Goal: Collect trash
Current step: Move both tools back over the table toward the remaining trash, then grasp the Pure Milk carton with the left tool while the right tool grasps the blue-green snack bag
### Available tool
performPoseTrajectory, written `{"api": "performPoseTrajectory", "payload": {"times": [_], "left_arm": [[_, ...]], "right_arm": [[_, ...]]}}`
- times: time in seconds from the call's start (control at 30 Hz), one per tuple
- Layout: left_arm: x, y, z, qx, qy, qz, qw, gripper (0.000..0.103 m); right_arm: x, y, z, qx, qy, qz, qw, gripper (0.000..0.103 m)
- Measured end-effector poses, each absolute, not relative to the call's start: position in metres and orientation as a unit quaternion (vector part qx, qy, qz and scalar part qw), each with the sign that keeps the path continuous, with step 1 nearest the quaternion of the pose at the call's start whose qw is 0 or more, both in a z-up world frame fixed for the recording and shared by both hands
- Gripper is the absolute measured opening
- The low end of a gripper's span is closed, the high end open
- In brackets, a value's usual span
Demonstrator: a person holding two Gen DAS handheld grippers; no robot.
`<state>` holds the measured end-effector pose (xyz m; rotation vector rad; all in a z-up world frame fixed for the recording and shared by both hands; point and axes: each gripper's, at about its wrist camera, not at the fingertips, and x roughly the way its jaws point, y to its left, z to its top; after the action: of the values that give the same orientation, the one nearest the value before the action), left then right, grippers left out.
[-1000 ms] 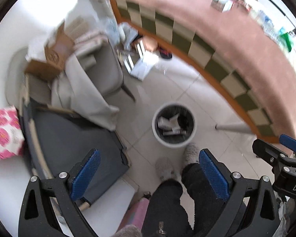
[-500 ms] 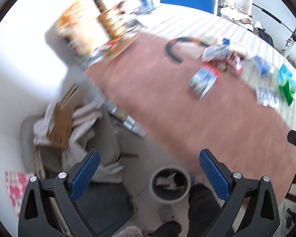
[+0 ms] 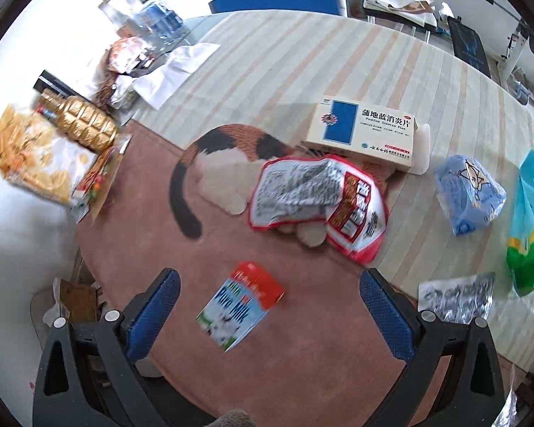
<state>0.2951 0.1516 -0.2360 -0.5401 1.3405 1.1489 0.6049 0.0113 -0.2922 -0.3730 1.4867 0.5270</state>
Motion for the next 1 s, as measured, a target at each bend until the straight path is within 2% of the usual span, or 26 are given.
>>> {"api": "performPoseTrajectory", "payload": {"times": [0.1,0.13,0.17,0.2,0.3,0.53,0.77,0.87,0.93,0.97,1.0], "left_arm": [[0.306,0.163,-0.25,-0.226,0.594,0.488,0.598,0.103],[0.306,0.165,-0.253,-0.223,0.599,0.487,0.595,0.103],[0.305,0.167,-0.256,-0.222,0.603,0.484,0.593,0.103],[0.302,0.169,-0.257,-0.222,0.607,0.482,0.592,0.103],[0.29,0.172,-0.261,-0.224,0.614,0.468,0.595,0.103],[0.252,0.161,-0.276,-0.17,0.656,0.397,0.619,0.103],[0.237,0.153,-0.329,-0.152,0.74,0.282,0.592,0.103],[0.242,0.157,-0.337,-0.158,0.736,0.283,0.595,0.102],[0.243,0.163,-0.336,-0.178,0.724,0.288,0.601,0.078],[0.243,0.166,-0.335,-0.197,0.718,0.289,0.602,0.054],[0.242,0.169,-0.335,-0.216,0.713,0.293,0.6,0.053]], "right_arm": [[0.613,0.031,-0.319,-0.187,0.68,0.236,0.669,0.102],[0.613,0.034,-0.324,-0.193,0.682,0.238,0.665,0.099],[0.613,0.034,-0.326,-0.196,0.681,0.239,0.664,0.085],[0.612,0.034,-0.328,-0.203,0.679,0.239,0.663,0.081],[0.608,0.021,-0.321,-0.199,0.678,0.248,0.663,0.077],[0.565,-0.036,-0.298,-0.173,0.695,0.286,0.637,0.076],[0.521,-0.056,-0.309,-0.195,0.701,0.305,0.615,0.076],[0.509,-0.047,-0.313,-0.212,0.693,0.311,0.615,0.076],[0.507,-0.041,-0.313,-0.216,0.691,0.314,0.614,0.076],[0.506,-0.041,-0.313,-0.22,0.689,0.315,0.614,0.076],[0.504,-0.04,-0.314,-0.22,0.688,0.315,0.615,0.076]]}}
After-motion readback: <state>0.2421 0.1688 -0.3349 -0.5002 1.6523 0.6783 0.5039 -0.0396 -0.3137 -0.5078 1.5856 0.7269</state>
